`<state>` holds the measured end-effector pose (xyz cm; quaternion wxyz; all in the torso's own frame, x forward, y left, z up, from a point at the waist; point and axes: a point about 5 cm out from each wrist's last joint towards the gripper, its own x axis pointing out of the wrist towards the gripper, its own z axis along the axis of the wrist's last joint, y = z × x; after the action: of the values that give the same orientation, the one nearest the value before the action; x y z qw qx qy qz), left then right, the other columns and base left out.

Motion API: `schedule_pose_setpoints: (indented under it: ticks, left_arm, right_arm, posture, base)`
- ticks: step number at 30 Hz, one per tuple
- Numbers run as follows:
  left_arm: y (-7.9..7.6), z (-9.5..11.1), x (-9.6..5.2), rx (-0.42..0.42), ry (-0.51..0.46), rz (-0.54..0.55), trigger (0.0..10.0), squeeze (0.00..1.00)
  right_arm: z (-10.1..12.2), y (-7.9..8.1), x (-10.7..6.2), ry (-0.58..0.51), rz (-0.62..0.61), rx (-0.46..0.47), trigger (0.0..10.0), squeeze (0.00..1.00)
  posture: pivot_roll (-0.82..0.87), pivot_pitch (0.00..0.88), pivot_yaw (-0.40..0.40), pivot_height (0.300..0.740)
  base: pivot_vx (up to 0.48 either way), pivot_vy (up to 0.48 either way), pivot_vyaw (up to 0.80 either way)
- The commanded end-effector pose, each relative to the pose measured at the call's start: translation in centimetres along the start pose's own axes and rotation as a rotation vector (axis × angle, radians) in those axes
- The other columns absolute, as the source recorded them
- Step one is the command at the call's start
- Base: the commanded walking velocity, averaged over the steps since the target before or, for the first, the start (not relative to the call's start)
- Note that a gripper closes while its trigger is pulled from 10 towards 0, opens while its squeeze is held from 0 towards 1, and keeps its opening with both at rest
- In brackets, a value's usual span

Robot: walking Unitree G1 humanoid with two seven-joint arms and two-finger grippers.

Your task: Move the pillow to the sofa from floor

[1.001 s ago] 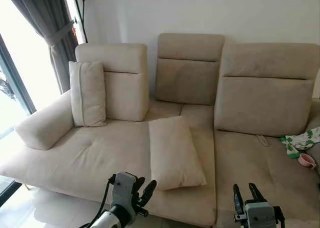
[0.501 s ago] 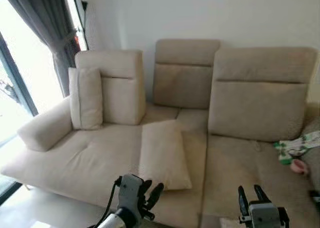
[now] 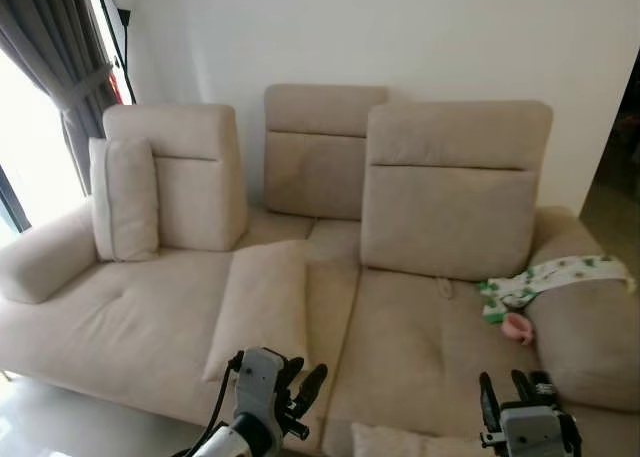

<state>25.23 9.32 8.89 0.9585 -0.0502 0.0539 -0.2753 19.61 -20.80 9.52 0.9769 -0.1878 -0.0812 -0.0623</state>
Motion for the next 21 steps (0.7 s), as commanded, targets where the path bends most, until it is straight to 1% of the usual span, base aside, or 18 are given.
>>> schedule_pose_setpoints:
  ticks: [1, 7, 15, 18, 19, 21]
  left_arm:
    - [0.59, -0.37, -0.36, 0.005, 0.024, 0.022, 10.0, 0.0]
    - [0.6, -0.38, -0.36, 0.005, 0.025, 0.02, 10.0, 0.0]
    - [0.75, -0.37, -0.39, 0.002, 0.028, 0.027, 10.0, 0.0]
    - [0.78, -0.35, -0.36, 0.002, 0.027, 0.029, 10.0, 0.0]
    - [0.82, -0.33, -0.27, 0.001, 0.026, 0.032, 10.0, 0.0]
    - [0.83, -0.32, -0.23, 0.0, 0.026, 0.033, 10.0, 0.0]
  right_arm:
    - [-0.04, 0.51, -0.14, 0.007, 0.015, 0.015, 10.0, 0.0]
    - [-0.08, 0.53, -0.24, 0.011, 0.013, 0.014, 10.0, 0.0]
    - [-0.28, 0.72, -0.21, 0.023, 0.016, 0.019, 10.0, 0.0]
    - [-0.47, 0.95, -0.11, 0.036, 0.033, 0.02, 10.0, 0.0]
    - [-0.65, 1.34, 0.14, 0.043, 0.065, 0.019, 10.0, 0.0]
    - [-0.67, 1.49, 0.27, 0.041, 0.079, 0.019, 10.0, 0.0]
  posture:
    - [0.12, 0.002, 0.079, 0.74]
    - [0.12, 0.004, 0.08, 0.74]
    - [0.12, 0.005, 0.084, 0.74]
    - [0.12, 0.005, 0.083, 0.74]
    - [0.12, 0.005, 0.085, 0.74]
    - [0.12, 0.005, 0.085, 0.74]
  base:
    - [0.0, -0.345, 0.0]
    - [0.0, -0.319, 0.0]
    - [0.0, 0.0, 0.0]
    - [0.0, 0.0, 0.0]
    - [0.0, 0.0, 0.0]
    - [0.0, 0.0, 0.0]
